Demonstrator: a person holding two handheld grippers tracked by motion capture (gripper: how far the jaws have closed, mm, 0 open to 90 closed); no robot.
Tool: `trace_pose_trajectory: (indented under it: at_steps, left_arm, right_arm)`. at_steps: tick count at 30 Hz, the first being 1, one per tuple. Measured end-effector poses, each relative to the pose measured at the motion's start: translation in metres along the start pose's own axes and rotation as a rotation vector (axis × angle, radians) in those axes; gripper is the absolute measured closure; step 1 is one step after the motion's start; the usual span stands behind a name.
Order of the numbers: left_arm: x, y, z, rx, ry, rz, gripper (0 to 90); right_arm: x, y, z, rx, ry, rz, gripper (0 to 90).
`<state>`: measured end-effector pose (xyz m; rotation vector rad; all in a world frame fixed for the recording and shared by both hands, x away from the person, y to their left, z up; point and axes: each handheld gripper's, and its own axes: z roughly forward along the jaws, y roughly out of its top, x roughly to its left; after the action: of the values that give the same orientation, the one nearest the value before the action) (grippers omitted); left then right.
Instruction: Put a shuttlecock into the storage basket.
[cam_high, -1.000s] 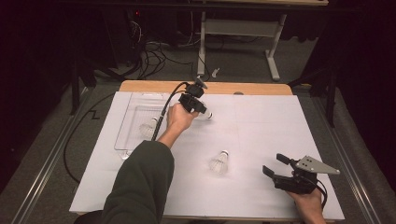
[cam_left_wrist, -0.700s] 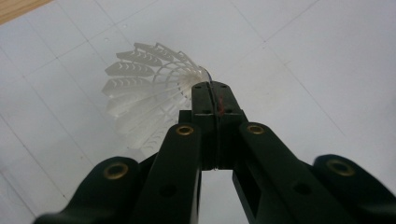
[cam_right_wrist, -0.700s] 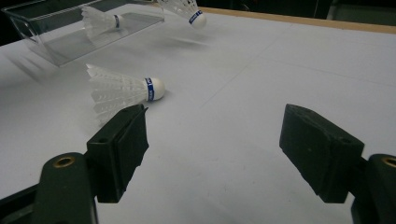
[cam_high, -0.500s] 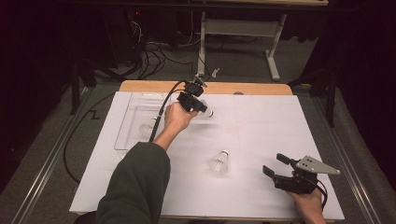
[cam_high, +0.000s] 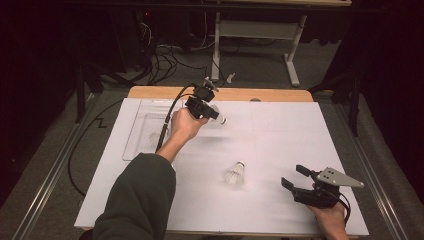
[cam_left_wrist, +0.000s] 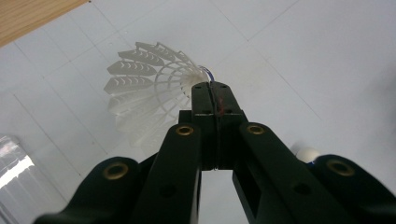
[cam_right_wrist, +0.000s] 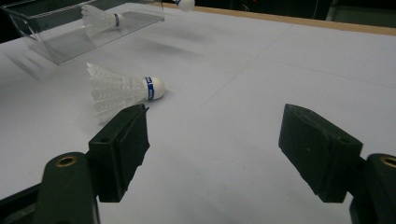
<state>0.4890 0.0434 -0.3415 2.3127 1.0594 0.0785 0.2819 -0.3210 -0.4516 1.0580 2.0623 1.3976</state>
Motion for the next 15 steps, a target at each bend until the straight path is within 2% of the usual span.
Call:
trace_pose_trajectory:
  at_steps: [15]
  left_arm:
    - [0.003,-0.012,-0.016,-0.014,-0.011,-0.007,90.0]
  right_arm:
    - [0.000,0.000,0.001,0.003,0.000,-0.004,24.6]
